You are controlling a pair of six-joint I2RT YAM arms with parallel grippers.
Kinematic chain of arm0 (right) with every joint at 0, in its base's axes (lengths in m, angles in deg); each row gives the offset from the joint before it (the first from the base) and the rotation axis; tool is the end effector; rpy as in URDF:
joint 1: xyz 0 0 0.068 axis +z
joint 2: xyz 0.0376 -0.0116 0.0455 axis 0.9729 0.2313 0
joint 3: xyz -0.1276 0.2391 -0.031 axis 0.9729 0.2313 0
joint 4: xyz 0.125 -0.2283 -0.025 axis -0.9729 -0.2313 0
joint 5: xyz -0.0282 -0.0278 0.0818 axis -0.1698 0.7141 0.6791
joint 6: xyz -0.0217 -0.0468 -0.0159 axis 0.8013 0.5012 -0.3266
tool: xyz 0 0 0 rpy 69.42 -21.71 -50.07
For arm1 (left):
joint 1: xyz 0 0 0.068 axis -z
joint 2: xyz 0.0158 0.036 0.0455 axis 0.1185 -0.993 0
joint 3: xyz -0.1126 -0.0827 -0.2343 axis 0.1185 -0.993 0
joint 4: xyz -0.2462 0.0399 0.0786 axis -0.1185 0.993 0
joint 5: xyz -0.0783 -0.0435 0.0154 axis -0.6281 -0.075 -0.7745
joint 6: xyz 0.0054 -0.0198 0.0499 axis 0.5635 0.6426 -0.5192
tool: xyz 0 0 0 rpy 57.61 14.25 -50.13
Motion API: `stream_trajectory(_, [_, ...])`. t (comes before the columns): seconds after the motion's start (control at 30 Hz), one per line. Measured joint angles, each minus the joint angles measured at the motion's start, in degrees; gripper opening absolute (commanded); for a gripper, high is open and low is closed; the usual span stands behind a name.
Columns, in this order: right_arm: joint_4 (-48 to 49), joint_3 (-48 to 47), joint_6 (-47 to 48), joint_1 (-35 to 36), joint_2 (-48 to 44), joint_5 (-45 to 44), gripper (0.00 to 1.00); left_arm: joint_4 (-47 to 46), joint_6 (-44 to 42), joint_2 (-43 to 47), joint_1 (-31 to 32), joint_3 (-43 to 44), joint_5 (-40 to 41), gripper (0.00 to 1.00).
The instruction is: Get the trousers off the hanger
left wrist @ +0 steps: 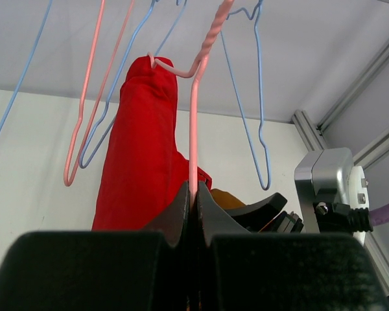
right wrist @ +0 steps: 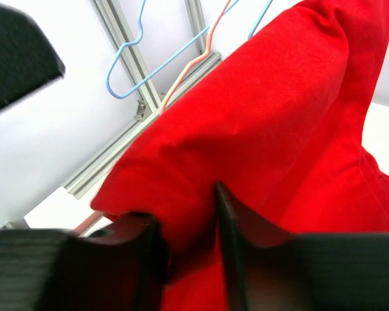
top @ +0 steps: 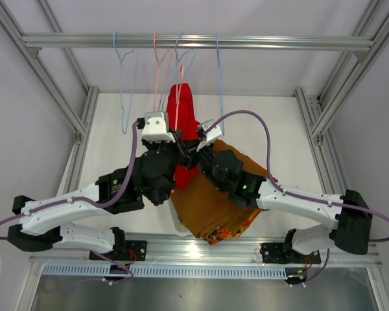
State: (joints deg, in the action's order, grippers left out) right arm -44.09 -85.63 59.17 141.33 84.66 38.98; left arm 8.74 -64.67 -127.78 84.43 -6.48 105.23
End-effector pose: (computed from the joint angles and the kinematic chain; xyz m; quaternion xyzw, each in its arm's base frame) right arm 0.1511 0.2850 0.3584 -0.1685 0.6626 0.3174 0.6571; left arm 0.0796 -0.2064 0.4666 -0.0480 0.7101 -0.1351 0.6894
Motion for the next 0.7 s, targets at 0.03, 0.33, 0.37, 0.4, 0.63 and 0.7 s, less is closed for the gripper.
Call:
stream_trajectory(0.03, [0.0, -0.1, 0.1, 0.0, 0.0, 0.0, 0.29, 0.1, 0.2, 0.0, 0.0, 0.0, 0.0, 0.0])
stream_trajectory(0.33, [-2.4, -1.6, 0.9, 0.0, -0.1, -0.2, 0.0, 4.0, 4.7, 0.1, 0.4, -0.1, 0.0, 0.0])
stream_trajectory(0.37, [-3.3, -1.9, 0.8, 0.0, -0.2, -0.2, 0.0, 4.6, 5.3, 0.2, 0.4, -0.2, 0.0, 0.0])
stream_trajectory(0.4, [-4.2, -2.3, 0.8, 0.1, -0.3, -0.2, 0.0, 5.3, 6.0, 0.4, 0.4, -0.3, 0.0, 0.01])
stream_trajectory(0.63, [-12.4, -7.0, 2.7, 4.4, -4.7, -3.2, 0.0, 10.9, 10.5, 2.5, 0.8, -0.6, 0.5, 0.01])
stream_trajectory(0.7, [-14.6, -8.3, 3.6, 6.5, -6.6, -4.5, 0.0, 11.8, 11.4, 2.8, 0.9, -0.6, 1.0, 0.01])
